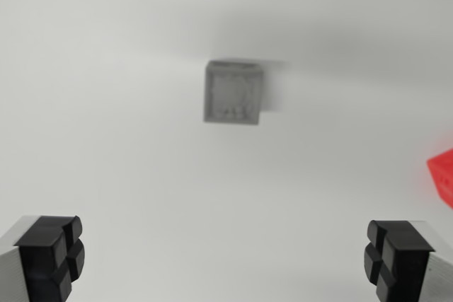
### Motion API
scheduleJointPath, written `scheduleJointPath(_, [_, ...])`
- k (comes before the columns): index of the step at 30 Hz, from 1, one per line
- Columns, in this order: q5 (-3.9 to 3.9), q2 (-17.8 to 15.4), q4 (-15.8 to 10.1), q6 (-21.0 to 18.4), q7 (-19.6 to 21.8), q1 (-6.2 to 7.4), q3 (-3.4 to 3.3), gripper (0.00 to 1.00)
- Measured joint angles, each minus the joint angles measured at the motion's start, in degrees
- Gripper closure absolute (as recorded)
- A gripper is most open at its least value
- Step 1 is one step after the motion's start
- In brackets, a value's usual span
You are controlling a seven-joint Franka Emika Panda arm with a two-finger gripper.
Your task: Destack cube
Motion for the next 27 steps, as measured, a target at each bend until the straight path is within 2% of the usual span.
scheduleJointPath(9, [0.00, -0.64, 1.06, -1.72, 0.02, 0.00, 0.00, 0.00])
scheduleJointPath(27, [0.00, -0.71, 1.21, -1.91, 0.02, 0.00, 0.00, 0.00])
